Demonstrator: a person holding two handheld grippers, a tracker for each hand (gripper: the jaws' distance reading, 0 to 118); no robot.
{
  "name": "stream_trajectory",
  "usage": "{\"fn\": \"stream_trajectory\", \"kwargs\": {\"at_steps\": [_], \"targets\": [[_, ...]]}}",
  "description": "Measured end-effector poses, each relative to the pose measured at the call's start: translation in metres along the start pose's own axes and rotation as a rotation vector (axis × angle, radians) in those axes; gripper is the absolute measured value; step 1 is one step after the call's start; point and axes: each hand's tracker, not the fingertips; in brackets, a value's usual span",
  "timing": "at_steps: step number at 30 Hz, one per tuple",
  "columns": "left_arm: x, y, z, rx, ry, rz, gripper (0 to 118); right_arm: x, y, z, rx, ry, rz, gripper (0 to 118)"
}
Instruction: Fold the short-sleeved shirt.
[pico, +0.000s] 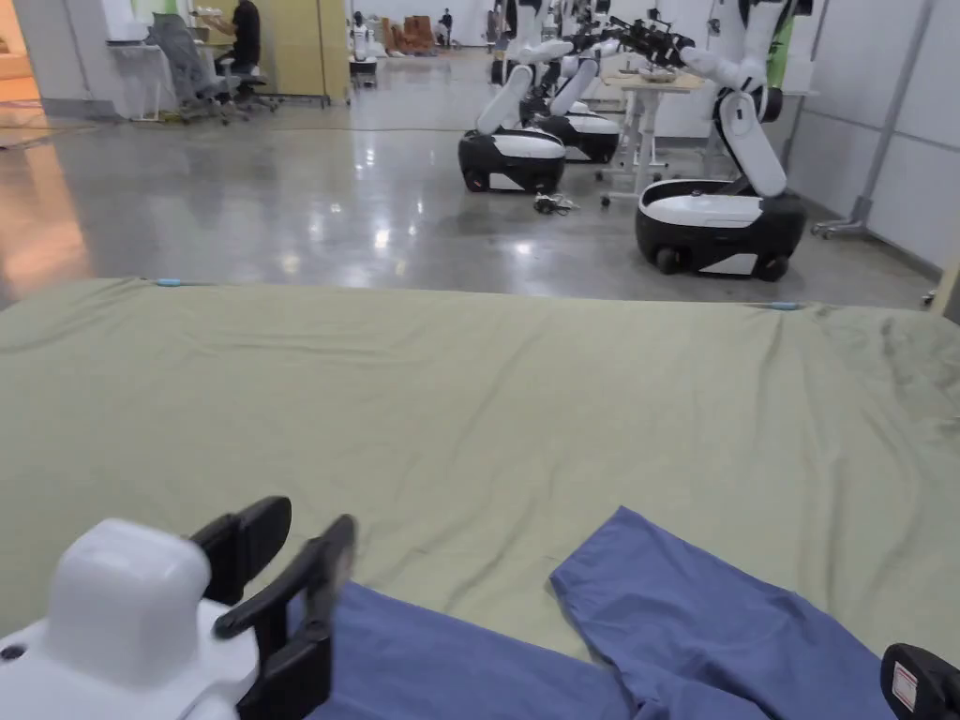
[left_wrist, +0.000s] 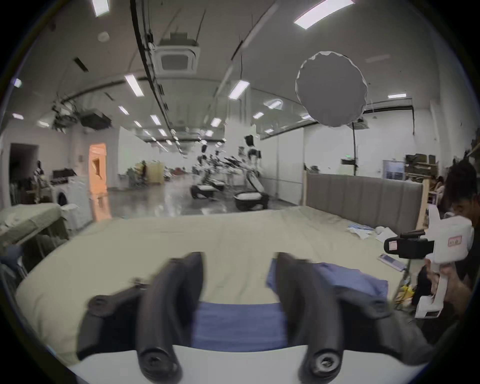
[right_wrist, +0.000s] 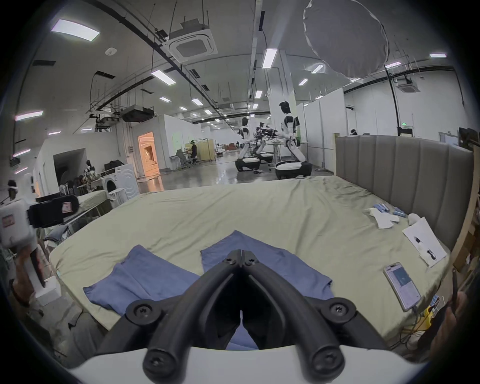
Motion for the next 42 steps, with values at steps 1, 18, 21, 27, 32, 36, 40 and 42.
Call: {"fn": "stream_trajectory", "kwargs": {"at_steps": [1, 18, 21, 27, 32, 36, 40, 42], "targets": [[0.0, -0.002, 0.011, -0.002, 0.039, -0.027, 33, -0.003, -0.001, 0.0, -0.004, 0.01, 0.005, 0], [-0.019, -0.014, 0.011, -0.117, 0.051, 0.074, 2, -0.016, -0.009, 0.003, -0.016, 0.053, 0.066, 0], [-0.031, -0.019, -0.016, -0.217, 0.005, 0.092, 3, -0.011, -0.011, 0.0, -0.025, 0.06, 0.05, 0], [-0.082, -0.051, -0.122, -0.479, -0.125, 0.321, 53, 0.009, -0.023, -0.007, -0.063, 0.081, -0.019, 0], [-0.1, -0.086, -0.219, -0.714, -0.081, 0.301, 53, 0.024, -0.032, -0.007, -0.086, 0.072, -0.045, 0], [-0.106, -0.115, -0.269, -0.801, -0.038, 0.353, 53, 0.034, -0.036, -0.007, -0.106, 0.044, -0.055, 0], [-0.099, -0.135, -0.29, -0.897, -0.019, 0.278, 31, 0.043, -0.039, -0.009, -0.133, 0.008, -0.054, 0], [-0.092, -0.134, -0.29, -0.879, -0.018, 0.231, 22, 0.046, -0.04, -0.012, -0.153, -0.004, -0.045, 0]]}}
